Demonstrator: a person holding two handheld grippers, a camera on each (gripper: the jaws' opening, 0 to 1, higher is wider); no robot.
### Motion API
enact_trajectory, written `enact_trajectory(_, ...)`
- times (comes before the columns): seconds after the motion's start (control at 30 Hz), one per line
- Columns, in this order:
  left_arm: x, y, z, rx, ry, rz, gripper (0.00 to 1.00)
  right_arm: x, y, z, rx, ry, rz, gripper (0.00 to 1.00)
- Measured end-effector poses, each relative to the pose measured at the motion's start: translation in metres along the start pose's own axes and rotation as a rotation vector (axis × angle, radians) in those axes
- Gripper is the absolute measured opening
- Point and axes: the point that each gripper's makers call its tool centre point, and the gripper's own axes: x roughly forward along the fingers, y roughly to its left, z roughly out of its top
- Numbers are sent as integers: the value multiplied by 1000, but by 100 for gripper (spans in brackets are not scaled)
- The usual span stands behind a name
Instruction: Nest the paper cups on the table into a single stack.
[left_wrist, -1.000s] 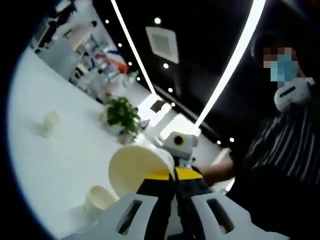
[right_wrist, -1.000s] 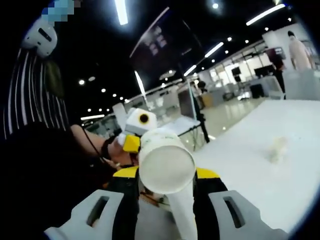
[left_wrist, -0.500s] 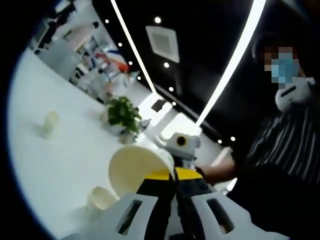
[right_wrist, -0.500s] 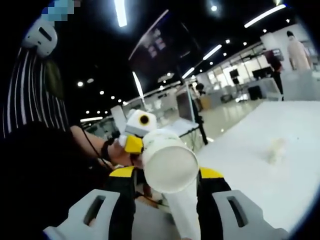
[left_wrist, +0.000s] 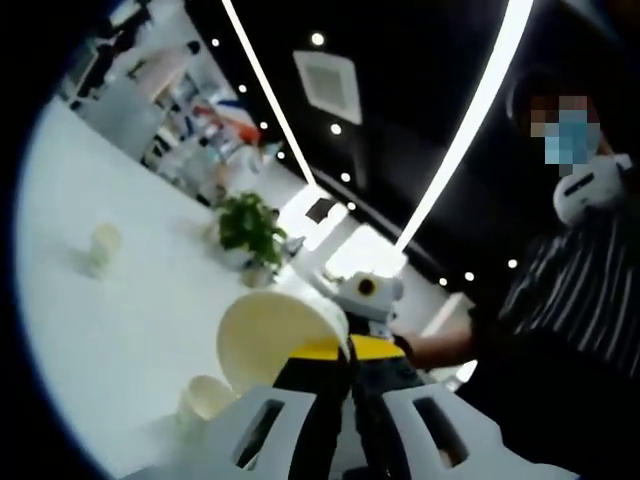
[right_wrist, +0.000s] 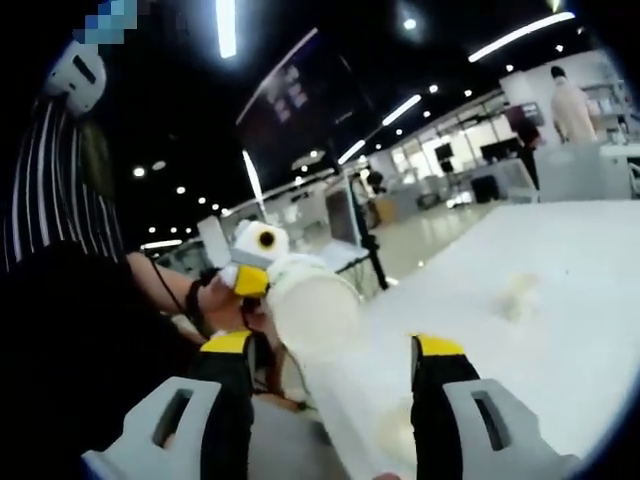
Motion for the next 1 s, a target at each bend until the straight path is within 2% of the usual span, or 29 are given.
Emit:
enact_trajectory(0.17, 1, 0, 1, -1, 2, 3, 0, -19, -17, 5, -3, -33, -75, 70)
enact_trajectory(0.33, 3, 1, 2, 31, 6, 14, 0, -44, -42, 2, 13, -30, -162, 75)
enact_trajectory(0.47, 3, 5, 1, 33, 25, 28, 0, -63, -61, 1, -5, -23, -245, 85)
enact_trajectory(0.57, 4, 5, 3, 78, 35, 39, 0, -74, -73, -2, 1, -18, -282, 87)
enact_trajectory(0.67, 8, 3, 1, 120, 76, 52, 0, -83, -84, -8, 17, 3, -322, 90)
enact_trajectory(0.77, 11, 6, -4, 164, 130, 68, 0, -93, -98, -10, -8, 6, -392, 99)
enact_trajectory(0.9, 15, 6, -7, 220, 177, 84, 0, -97, -103, -12, -10, 17, -397, 100)
enact_trajectory(1.0, 19, 7, -8, 252, 209, 101, 0, -100, -107, -20, -28, 52, -410, 100)
